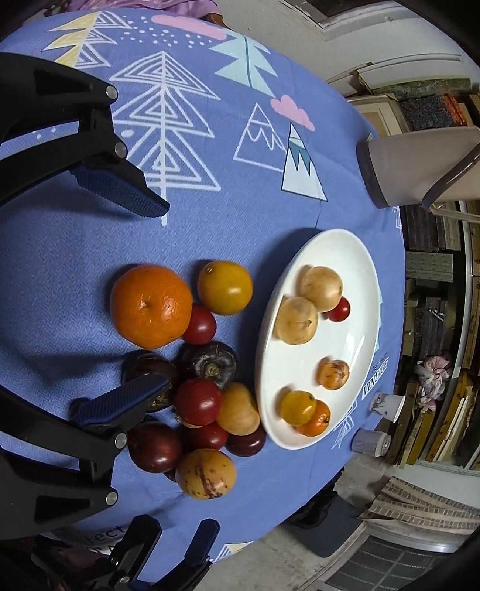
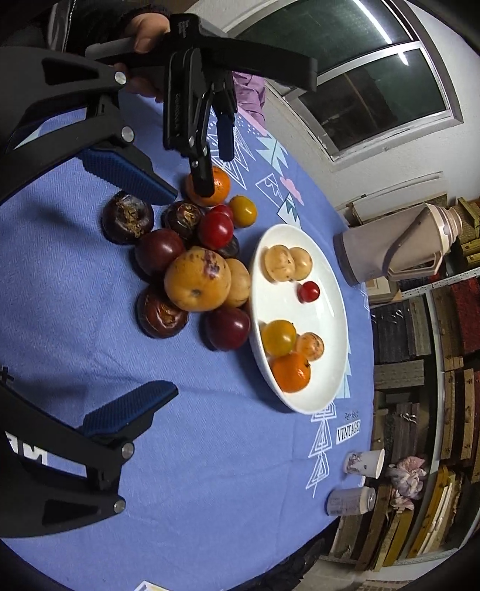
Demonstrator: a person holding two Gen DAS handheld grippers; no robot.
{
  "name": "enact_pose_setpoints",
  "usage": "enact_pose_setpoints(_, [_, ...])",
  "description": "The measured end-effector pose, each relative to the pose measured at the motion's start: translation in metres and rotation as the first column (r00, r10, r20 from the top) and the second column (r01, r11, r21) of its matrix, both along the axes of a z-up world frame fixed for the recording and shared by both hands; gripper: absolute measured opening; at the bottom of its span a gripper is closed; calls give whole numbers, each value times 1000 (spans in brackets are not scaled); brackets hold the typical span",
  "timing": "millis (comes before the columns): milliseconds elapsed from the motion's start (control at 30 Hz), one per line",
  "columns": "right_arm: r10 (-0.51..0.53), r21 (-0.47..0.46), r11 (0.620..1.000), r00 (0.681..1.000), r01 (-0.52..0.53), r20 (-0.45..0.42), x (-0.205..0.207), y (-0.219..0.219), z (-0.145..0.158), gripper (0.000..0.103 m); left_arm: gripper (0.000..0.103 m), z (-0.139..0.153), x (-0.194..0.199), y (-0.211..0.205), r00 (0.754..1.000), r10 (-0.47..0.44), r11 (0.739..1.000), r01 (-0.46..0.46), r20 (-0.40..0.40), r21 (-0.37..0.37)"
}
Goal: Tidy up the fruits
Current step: 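Withdraw both grippers from the plate toward the fruit pile, then grasp the large mandarin with the left gripper while the right grasps the striped pepino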
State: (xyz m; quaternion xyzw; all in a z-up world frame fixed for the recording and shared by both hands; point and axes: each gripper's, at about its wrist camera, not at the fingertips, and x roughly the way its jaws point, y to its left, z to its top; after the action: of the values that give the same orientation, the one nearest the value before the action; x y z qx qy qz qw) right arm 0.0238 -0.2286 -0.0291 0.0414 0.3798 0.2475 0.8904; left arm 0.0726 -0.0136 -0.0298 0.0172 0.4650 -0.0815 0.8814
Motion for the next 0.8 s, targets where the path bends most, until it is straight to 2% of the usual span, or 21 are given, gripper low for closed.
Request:
enact_pose_setpoints(167, [10, 2, 1000, 1000, -10, -2, -1, 3, 0, 94, 88, -8, 3, 4, 1000, -1, 1000, 1, -13, -9])
enact_pose_setpoints(267, [11, -2, 1000, 1000, -11, -2, -1, 4, 0, 94, 81, -14, 8, 11, 1000, 14, 1000, -14, -28, -16])
enact_pose_setpoints(333, [11, -4, 1000, 1000, -11, -2, -2, 5, 0, 94, 80, -20, 12, 15, 999, 8, 999, -10, -48, -45])
enact_pose_setpoints(433, [14, -12, 1000, 1000, -14, -2, -1, 8, 0, 94, 77, -21, 11, 11, 1000, -6, 1000, 6, -12, -4])
enact_pose_setpoints(467, [13, -22, 1000, 1000, -13, -1, -1, 10, 0, 94, 73, -21, 11, 10, 1000, -7, 1000, 7, -3, 9])
enact_pose_setpoints(533, [20, -31, 999, 1000, -20, 3, 0, 15, 0, 94, 46, -20, 9, 9, 1000, -8, 1000, 7, 16, 24])
enact_pose_setpoints(733, [18, -96, 995, 999, -16, 30, 13, 39, -2, 93, 47, -21, 10, 13, 1000, -12, 1000, 12, 21, 12])
enact_pose_setpoints(767, [17, -103, 995, 999, -13, 31, 15, 41, -3, 86, 47, -21, 9, 13, 1000, -12, 1000, 12, 24, 11])
enact_pose_setpoints(800, [11, -116, 993, 1000, -8, 25, 20, 44, -6, 73, 47, -21, 9, 13, 1000, -12, 1000, 12, 28, 13])
